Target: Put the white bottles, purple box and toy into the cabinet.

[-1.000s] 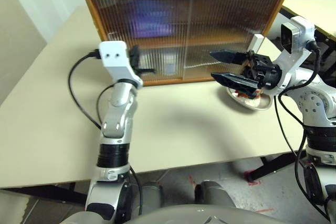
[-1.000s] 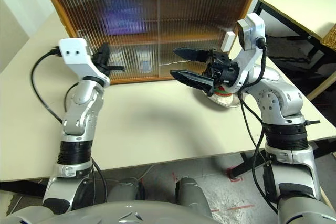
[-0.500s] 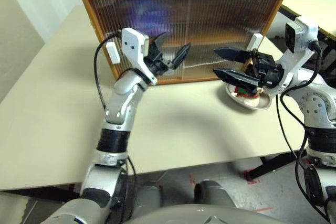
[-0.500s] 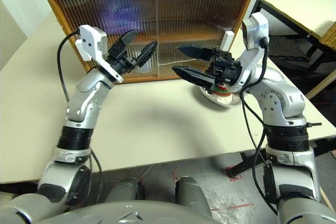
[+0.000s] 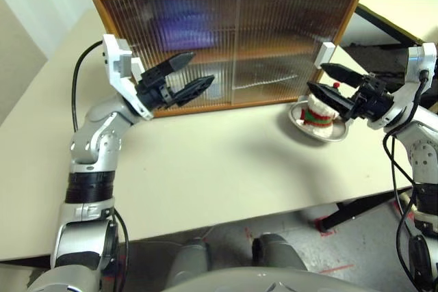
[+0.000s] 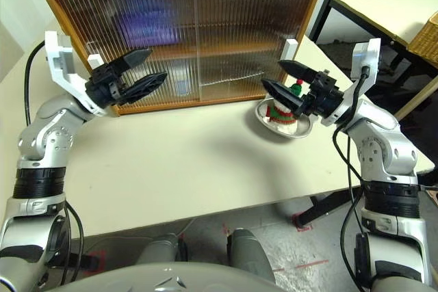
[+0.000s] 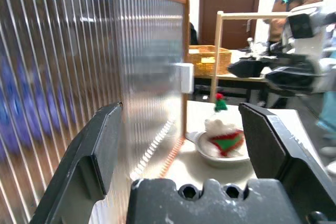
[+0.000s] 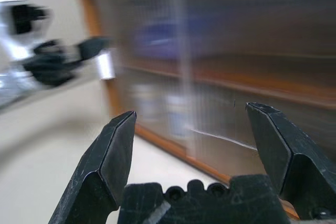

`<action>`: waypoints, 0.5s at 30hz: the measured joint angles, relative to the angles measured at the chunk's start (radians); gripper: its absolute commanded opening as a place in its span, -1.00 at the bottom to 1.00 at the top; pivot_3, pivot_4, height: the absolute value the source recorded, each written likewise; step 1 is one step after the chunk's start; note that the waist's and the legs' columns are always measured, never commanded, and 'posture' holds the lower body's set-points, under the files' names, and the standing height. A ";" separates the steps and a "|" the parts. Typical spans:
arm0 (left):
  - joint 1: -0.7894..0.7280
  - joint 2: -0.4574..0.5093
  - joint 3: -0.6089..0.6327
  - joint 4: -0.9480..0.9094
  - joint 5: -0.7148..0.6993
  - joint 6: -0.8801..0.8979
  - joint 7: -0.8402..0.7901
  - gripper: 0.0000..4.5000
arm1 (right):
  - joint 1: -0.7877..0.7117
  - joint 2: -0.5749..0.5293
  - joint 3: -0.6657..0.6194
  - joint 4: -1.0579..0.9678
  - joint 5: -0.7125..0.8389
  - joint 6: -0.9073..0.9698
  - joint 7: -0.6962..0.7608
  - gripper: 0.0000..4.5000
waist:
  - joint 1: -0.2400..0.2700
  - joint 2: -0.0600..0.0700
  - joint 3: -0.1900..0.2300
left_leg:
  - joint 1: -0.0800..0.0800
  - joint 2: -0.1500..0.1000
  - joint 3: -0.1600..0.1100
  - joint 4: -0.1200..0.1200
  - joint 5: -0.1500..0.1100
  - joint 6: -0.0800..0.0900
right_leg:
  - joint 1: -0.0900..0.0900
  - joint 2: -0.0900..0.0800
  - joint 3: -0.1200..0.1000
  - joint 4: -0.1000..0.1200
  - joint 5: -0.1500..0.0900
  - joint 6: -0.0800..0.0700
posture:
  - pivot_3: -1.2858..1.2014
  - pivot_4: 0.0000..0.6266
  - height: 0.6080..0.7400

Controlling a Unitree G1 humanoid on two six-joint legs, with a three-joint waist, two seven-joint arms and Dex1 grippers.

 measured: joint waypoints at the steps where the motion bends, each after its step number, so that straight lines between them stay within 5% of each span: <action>1: 0.011 0.006 0.008 -0.020 -0.016 0.018 0.000 0.99 | -0.004 -0.004 -0.001 0.020 -0.014 -0.011 -0.007 1.00 | 0.000 0.000 0.000 | 0.001 0.000 0.000 0.000 0.000 0.000 | 0.000 0.000 0.000 0.000 0.000 0.000 | 0.05 -1.00 1.00; 3: 0.039 0.015 0.030 -0.065 -0.046 0.047 0.004 0.99 | -0.029 -0.009 -0.002 0.091 -0.057 -0.045 -0.033 1.00 | -0.001 0.000 0.000 | 0.004 0.000 0.001 0.000 0.000 0.000 | 0.002 -0.001 0.000 0.001 0.000 0.000 | 0.05 -1.00 1.00; 6: 0.075 0.016 0.050 -0.119 -0.074 0.073 0.024 1.00 | -0.102 -0.028 0.002 0.228 -0.144 -0.075 -0.106 0.72 | -0.002 0.001 0.001 | 0.005 0.000 0.003 0.000 0.000 0.000 | 0.002 -0.001 0.001 0.002 0.000 -0.002 | 0.06 -1.00 1.00; 15: 0.114 -0.001 0.067 -0.195 -0.108 0.089 0.082 1.00 | -0.272 -0.035 0.061 0.487 -0.283 -0.076 -0.208 -0.84 | 0.001 0.002 0.001 | 0.006 0.000 0.003 -0.001 0.000 0.000 | 0.002 0.000 0.003 0.003 -0.001 -0.002 | 0.09 -1.00 1.00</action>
